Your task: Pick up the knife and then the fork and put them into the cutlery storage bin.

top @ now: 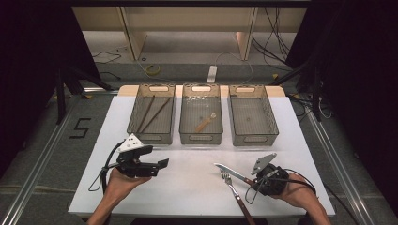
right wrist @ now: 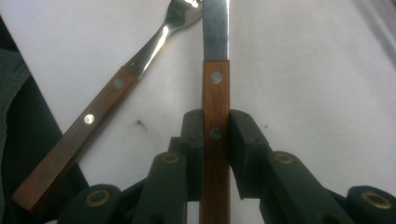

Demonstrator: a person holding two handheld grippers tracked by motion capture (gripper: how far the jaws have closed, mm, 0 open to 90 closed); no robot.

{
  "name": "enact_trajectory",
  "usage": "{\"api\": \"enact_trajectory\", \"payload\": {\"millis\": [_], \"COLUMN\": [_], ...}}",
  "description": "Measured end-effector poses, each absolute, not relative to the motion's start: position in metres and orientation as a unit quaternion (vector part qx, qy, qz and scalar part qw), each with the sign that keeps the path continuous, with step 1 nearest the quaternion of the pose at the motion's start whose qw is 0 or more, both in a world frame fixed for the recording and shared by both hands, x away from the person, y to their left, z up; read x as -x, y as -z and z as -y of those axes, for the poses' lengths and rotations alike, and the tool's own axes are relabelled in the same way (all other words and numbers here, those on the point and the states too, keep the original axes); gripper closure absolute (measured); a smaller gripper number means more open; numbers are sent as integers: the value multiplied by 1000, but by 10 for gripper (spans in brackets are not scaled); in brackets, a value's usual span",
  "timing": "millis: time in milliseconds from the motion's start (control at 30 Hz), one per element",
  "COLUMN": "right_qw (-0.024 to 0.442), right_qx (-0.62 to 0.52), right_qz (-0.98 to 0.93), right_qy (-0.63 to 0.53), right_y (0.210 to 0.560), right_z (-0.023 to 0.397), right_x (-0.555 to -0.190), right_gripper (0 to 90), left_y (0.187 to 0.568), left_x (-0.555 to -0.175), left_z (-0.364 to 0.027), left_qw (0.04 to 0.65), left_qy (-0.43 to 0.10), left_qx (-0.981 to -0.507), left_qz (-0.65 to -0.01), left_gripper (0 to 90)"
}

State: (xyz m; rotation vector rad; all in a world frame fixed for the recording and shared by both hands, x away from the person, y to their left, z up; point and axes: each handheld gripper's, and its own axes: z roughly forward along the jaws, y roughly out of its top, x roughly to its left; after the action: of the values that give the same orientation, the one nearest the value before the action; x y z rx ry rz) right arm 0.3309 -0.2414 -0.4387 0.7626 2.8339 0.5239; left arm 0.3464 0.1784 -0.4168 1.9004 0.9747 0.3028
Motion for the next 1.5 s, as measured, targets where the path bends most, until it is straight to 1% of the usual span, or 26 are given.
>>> {"api": "enact_trajectory", "payload": {"millis": [133, 367, 600, 1033, 1500], "right_qw": [85, 90, 102, 127, 151], "right_qx": [-264, -283, -303, -343, -381], "right_qz": [-940, -928, -914, -884, -857], "right_qy": [-197, -225, -250, -290, -312], "right_y": [435, 427, 415, 393, 373], "right_z": [245, 247, 248, 253, 256], "right_x": [-333, -340, -358, -390, -423], "right_gripper": [769, 769, 769, 769, 769], "left_y": [416, 415, 414, 414, 412], "left_x": [-347, -346, -345, -345, -344], "left_z": [-180, -181, -182, -184, -186], "left_qw": [481, 492, 505, 511, 526], "left_qy": [-116, -117, -120, -125, -128], "left_qx": [-771, -766, -758, -751, -740], "left_qz": [-400, -397, -395, -398, -400], "left_gripper": [168, 167, 167, 165, 164]}}
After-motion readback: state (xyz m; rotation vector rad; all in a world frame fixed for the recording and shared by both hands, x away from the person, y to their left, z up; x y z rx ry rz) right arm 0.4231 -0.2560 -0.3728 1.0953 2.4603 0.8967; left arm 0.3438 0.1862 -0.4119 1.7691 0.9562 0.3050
